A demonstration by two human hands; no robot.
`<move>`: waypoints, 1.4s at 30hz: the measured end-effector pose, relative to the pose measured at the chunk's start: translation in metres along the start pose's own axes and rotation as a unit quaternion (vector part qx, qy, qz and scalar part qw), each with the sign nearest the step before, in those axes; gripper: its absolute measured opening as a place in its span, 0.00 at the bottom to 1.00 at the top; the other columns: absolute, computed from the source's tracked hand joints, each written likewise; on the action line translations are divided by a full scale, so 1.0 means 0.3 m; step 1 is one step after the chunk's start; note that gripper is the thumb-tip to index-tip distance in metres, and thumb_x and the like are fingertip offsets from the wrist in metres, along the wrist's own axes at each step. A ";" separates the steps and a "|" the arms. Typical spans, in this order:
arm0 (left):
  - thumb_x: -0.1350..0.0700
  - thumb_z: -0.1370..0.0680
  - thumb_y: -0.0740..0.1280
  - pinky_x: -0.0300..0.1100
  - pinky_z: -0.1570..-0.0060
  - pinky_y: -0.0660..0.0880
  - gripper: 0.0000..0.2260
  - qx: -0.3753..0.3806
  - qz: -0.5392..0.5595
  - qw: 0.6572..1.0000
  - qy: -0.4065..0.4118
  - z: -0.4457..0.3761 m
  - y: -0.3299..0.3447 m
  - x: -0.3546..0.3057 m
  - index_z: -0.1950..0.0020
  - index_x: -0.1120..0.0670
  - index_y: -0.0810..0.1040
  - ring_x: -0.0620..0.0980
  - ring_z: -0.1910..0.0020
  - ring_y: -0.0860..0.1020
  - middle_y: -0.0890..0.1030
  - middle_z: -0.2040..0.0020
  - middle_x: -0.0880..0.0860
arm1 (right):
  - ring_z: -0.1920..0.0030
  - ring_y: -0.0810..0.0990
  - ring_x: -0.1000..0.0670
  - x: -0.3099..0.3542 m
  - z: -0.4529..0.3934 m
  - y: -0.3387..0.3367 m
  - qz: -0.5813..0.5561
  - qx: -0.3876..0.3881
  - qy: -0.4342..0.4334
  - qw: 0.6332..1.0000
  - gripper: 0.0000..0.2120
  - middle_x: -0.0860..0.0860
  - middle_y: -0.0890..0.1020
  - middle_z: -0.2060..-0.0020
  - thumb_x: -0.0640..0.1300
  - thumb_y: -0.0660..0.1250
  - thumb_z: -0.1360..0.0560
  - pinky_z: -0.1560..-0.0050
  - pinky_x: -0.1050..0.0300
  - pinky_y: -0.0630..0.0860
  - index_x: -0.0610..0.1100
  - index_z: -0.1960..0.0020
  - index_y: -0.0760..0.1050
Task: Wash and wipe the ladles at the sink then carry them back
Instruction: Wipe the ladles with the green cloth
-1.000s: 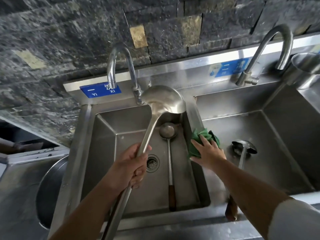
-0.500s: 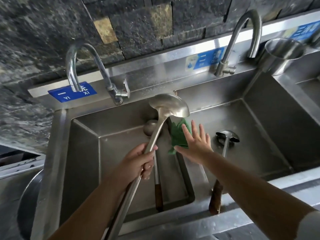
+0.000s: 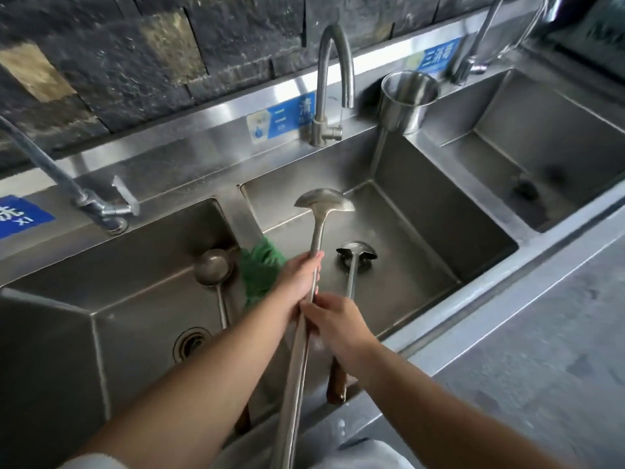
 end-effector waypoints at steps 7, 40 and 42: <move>0.47 0.27 0.70 0.47 0.59 0.73 0.11 0.001 -0.034 0.999 -0.019 -0.027 0.180 0.058 0.62 0.54 0.81 0.52 0.63 0.77 0.79 0.67 0.52 | 0.70 0.73 0.44 -0.054 -0.097 -0.217 -0.044 -0.067 0.075 0.994 0.10 0.39 0.74 0.71 0.34 0.68 0.29 0.66 0.54 0.70 0.25 0.58 0.77; 0.57 0.26 0.60 0.45 0.61 0.74 0.11 0.050 -0.203 0.968 -0.137 0.004 0.353 0.218 0.50 0.56 0.81 0.58 0.56 0.80 0.80 0.57 0.60 | 0.59 0.77 0.44 -0.197 -0.246 -0.332 0.506 0.023 0.095 0.857 0.17 0.43 0.81 0.50 0.45 0.57 0.24 0.62 0.53 0.73 0.39 0.39 0.73; 0.56 0.26 0.60 0.46 0.56 0.76 0.12 0.050 -0.258 0.959 -0.108 0.017 0.336 0.185 0.48 0.55 0.81 0.59 0.51 0.81 0.82 0.53 0.60 | 0.54 0.79 0.43 -0.179 -0.229 -0.322 0.505 0.030 0.087 0.858 0.16 0.43 0.80 0.47 0.43 0.57 0.22 0.59 0.52 0.75 0.39 0.37 0.71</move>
Point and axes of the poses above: each hand's wrist, its own z-axis away from the middle knuckle, its own y-axis out of the palm, x = y × z, the point moved 7 cm from there along -z, towards the middle knuckle
